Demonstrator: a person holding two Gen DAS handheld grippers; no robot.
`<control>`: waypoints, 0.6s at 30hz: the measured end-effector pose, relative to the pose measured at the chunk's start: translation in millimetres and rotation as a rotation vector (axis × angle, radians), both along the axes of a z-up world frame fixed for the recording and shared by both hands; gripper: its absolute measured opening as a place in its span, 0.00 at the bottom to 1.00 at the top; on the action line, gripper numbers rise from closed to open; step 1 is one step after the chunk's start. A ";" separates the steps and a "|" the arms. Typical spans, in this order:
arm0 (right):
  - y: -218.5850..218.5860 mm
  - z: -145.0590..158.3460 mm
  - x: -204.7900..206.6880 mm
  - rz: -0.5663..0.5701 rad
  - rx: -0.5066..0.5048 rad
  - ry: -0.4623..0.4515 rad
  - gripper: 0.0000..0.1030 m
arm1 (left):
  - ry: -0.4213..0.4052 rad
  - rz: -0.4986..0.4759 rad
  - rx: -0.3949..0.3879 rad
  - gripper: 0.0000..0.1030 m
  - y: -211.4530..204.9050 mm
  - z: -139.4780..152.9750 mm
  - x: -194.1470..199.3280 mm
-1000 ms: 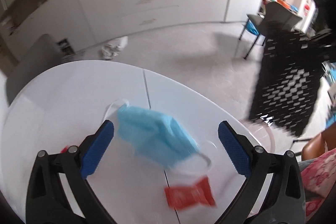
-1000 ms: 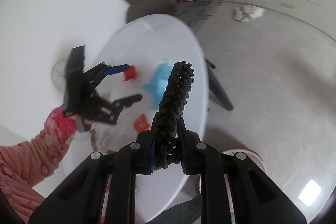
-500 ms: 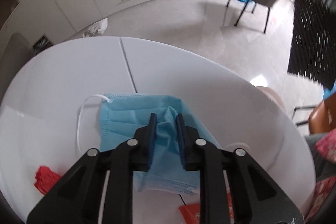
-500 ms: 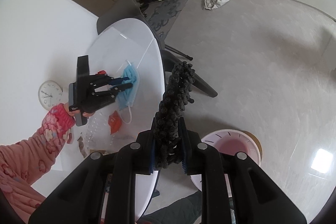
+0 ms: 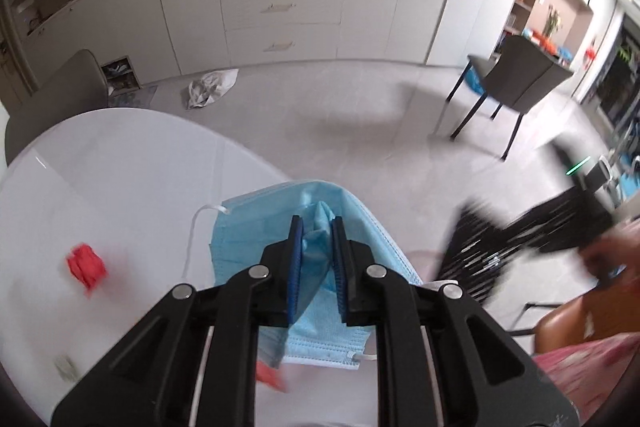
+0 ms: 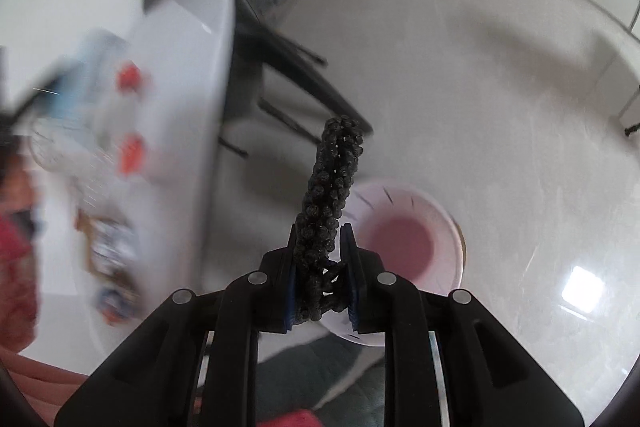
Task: Collect trash
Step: 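Drop the mesh pad into the white bin with the right tool while the left tool drops the mask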
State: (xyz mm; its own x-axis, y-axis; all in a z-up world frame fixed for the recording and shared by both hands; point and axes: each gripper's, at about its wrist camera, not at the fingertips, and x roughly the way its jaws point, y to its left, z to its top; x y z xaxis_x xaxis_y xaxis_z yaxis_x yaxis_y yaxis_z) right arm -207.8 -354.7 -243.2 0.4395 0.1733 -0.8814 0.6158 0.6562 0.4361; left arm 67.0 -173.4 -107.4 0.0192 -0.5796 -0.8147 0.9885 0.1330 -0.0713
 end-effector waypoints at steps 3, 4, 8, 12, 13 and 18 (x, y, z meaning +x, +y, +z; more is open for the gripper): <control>8.4 -68.0 6.8 0.044 0.027 0.075 0.20 | 0.063 0.024 0.015 0.14 0.0 0.2 -45.5; 12.3 -91.1 10.3 0.067 0.032 0.111 0.21 | 0.102 0.036 0.028 0.14 -1.2 -3.0 -57.0; 22.1 -134.7 14.3 0.133 0.006 0.201 0.69 | 0.173 0.058 0.095 0.14 -7.2 -32.5 -112.3; 22.8 -127.9 -2.1 0.163 -0.039 0.209 0.82 | 0.188 0.063 0.157 0.14 -14.3 -59.8 -146.5; 18.1 -117.3 -9.8 0.166 -0.076 0.215 0.86 | 0.189 0.064 0.169 0.14 -16.9 -66.1 -152.2; -5.2 -71.1 -57.2 0.125 -0.210 0.224 0.92 | 0.176 0.071 0.238 0.14 -28.6 -103.7 -175.9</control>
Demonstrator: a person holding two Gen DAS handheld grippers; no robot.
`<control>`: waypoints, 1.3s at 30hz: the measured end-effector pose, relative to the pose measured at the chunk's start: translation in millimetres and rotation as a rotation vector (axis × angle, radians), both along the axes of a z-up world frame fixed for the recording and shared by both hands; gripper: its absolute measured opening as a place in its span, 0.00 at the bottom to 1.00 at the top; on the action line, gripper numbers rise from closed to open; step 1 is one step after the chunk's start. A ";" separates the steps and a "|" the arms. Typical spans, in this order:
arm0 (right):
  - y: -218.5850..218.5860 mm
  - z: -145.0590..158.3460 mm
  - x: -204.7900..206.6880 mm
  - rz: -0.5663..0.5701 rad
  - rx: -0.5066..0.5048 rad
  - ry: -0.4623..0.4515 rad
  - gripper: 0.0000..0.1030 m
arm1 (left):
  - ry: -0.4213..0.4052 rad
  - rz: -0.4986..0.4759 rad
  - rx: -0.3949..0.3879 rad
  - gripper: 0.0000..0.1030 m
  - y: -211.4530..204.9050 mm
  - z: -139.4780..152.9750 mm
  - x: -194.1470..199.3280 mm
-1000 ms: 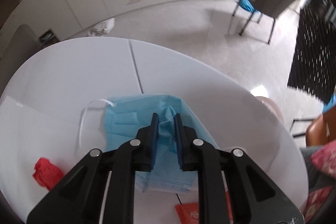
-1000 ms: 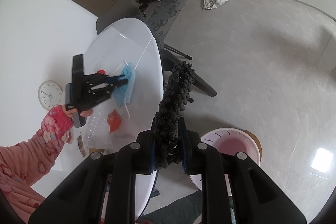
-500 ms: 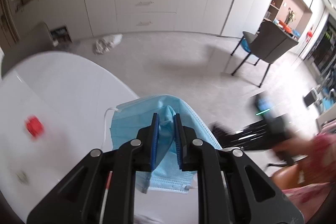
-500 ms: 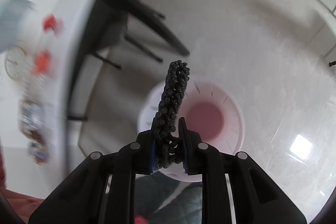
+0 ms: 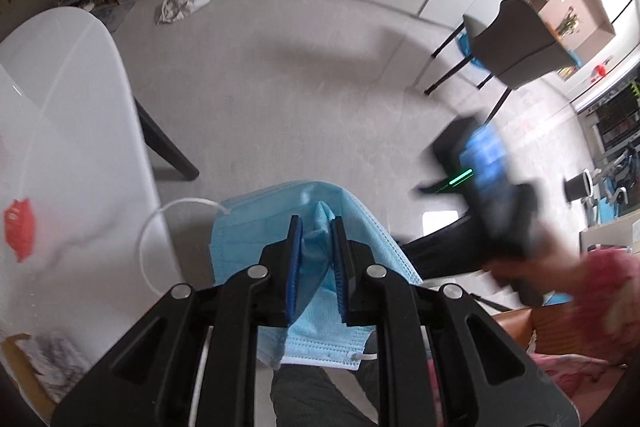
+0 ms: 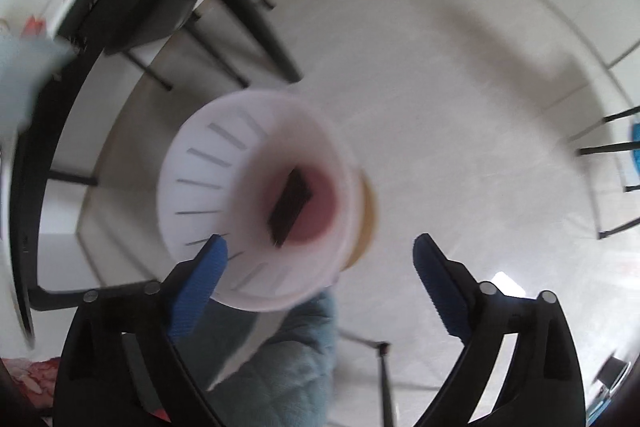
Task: Collect trash
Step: 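Drop the mesh pad into the white bin with the right tool while the left tool drops the mask, then grasp the clear-and-brown snack bag with the left tool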
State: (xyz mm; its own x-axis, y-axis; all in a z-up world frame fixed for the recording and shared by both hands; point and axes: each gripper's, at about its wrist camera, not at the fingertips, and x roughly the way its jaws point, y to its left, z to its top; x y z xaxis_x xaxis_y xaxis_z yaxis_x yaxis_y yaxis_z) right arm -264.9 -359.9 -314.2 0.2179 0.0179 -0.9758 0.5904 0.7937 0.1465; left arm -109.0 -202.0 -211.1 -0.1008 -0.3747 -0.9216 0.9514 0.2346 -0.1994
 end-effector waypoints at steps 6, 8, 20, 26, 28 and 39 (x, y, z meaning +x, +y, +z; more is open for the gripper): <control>-33.0 37.6 -35.6 -0.036 -0.056 -0.050 0.94 | -0.009 0.045 0.086 0.62 -18.5 -42.6 -10.0; -38.6 44.8 -35.7 -0.028 -0.060 -0.069 0.94 | 0.008 0.056 0.086 0.73 -20.5 -46.7 -8.8; -32.3 114.9 1.7 0.086 -0.090 -0.212 0.94 | -0.023 0.186 -0.047 0.85 4.1 41.0 5.4; -1.8 192.9 43.9 0.231 -0.119 -0.379 0.98 | -0.146 0.337 -0.195 0.92 61.2 136.6 25.6; 13.9 211.1 60.3 0.296 -0.127 -0.424 0.98 | -0.185 0.395 -0.212 0.92 79.8 155.7 32.9; 96.4 223.4 172.8 0.548 -0.050 -0.489 0.98 | -0.344 0.759 -0.127 0.92 218.2 167.2 104.3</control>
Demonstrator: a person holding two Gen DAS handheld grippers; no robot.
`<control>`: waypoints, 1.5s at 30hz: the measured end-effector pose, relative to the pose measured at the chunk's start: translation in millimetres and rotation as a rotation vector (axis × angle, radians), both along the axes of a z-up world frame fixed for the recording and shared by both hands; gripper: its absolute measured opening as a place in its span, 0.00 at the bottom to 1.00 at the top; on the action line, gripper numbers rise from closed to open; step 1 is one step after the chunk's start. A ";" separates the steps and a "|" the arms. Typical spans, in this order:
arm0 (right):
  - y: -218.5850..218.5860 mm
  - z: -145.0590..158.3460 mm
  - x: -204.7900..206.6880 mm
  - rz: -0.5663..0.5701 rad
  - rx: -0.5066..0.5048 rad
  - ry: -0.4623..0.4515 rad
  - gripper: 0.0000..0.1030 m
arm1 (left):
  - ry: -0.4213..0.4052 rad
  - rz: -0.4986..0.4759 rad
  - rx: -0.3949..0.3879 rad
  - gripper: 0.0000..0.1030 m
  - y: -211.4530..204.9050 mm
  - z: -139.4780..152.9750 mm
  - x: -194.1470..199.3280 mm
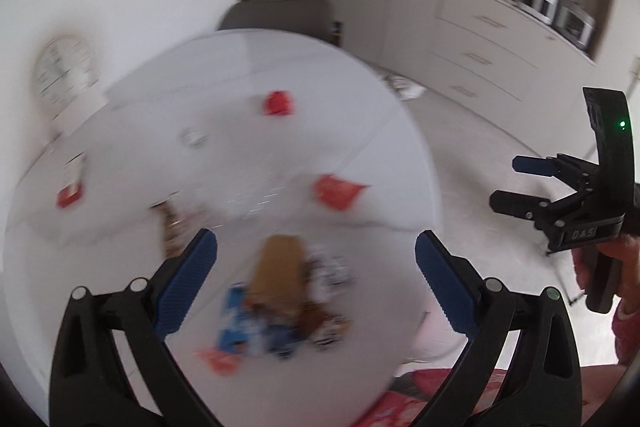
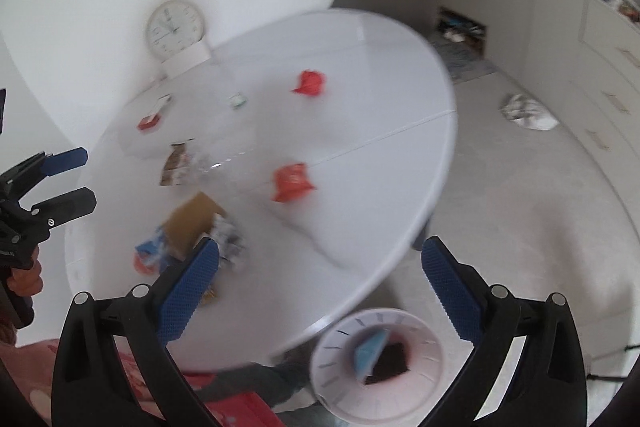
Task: Collect trash
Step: 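Grasp the clear-and-brown snack bag with the left tool, then grasp the red candy wrapper with the right tool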
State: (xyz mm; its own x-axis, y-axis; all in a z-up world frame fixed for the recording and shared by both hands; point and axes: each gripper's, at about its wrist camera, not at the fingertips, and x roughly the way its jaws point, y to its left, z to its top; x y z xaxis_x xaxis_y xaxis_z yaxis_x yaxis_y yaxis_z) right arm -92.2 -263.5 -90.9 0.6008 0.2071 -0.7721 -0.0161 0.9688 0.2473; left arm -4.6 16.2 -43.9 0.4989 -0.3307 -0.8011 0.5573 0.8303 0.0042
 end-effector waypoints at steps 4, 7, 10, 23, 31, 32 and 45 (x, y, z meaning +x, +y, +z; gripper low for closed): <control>29.1 -16.0 41.0 0.031 0.026 0.053 0.98 | 0.000 0.039 0.049 0.92 44.9 -22.9 14.9; 44.7 -26.9 64.7 0.020 0.040 0.092 0.98 | 0.055 0.062 0.078 0.92 71.6 -57.9 46.9; 55.4 -35.4 82.0 -0.001 0.022 0.129 0.98 | 0.111 0.095 0.103 0.92 92.2 -89.7 79.4; 55.3 -53.8 99.7 -0.097 -0.002 0.221 0.98 | 0.405 0.357 -0.142 0.92 126.9 -172.5 197.9; 53.0 -59.8 106.3 -0.095 -0.017 0.232 0.98 | 0.505 0.467 -0.162 0.64 121.9 -195.7 212.9; 52.3 -61.0 107.7 -0.093 -0.023 0.234 0.98 | 0.510 0.474 -0.165 0.59 122.6 -197.1 212.7; 70.4 -96.4 153.8 0.042 -0.133 0.247 0.78 | 0.455 0.517 -0.163 0.29 132.2 -188.6 204.9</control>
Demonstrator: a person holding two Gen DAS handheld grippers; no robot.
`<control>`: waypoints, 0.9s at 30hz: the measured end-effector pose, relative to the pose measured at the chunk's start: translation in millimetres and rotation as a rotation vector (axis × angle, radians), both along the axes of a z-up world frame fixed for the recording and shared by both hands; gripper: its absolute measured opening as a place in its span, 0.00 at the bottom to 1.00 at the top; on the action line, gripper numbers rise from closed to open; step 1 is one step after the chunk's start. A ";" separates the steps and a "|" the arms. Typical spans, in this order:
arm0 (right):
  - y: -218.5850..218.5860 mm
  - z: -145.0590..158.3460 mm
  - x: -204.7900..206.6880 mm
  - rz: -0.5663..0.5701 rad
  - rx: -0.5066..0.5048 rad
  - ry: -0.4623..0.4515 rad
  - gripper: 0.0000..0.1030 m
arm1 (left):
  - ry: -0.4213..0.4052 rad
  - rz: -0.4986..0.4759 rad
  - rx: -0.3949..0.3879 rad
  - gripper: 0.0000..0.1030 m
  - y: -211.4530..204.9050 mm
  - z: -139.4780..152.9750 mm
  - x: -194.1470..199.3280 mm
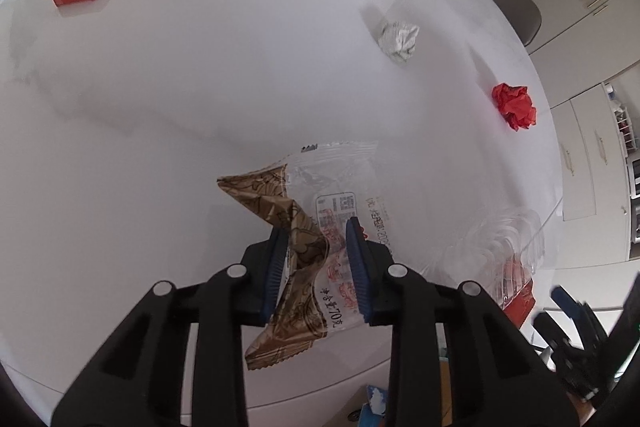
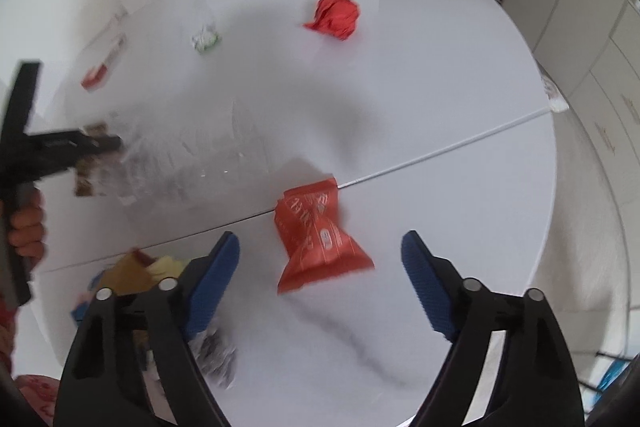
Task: Collect trash
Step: 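Grasp the red candy wrapper with the right tool, then carry the snack bag with the left tool to the bin while the right tool drops the red wrapper in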
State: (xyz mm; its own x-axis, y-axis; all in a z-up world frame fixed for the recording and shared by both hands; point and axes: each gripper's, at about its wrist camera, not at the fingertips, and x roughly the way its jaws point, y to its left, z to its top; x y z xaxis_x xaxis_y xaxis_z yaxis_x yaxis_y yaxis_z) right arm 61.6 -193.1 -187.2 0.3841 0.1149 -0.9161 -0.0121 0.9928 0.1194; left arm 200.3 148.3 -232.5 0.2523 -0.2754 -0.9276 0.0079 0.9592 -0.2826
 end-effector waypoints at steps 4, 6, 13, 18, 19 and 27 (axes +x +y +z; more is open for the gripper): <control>8.0 -16.8 14.0 0.038 -0.023 0.039 0.65 | -0.050 -0.014 0.012 0.28 8.3 15.2 -3.6; 11.0 -23.3 18.6 0.053 -0.054 0.061 0.56 | -0.071 -0.022 0.011 0.28 12.1 25.2 -5.8; 6.3 -23.4 20.2 0.053 -0.029 0.065 0.31 | -0.164 -0.064 0.025 0.28 21.3 69.9 -27.8; -11.4 -9.2 0.0 -0.012 0.075 0.030 0.30 | -0.221 -0.147 0.044 0.28 3.7 96.0 -48.8; -16.6 -2.3 -9.2 -0.028 0.090 0.018 0.30 | -0.233 -0.172 0.047 0.28 -2.1 102.5 -55.0; -69.4 28.2 -138.0 -0.171 0.105 -0.009 0.31 | -0.264 -0.421 -0.038 0.28 -79.3 133.2 -116.5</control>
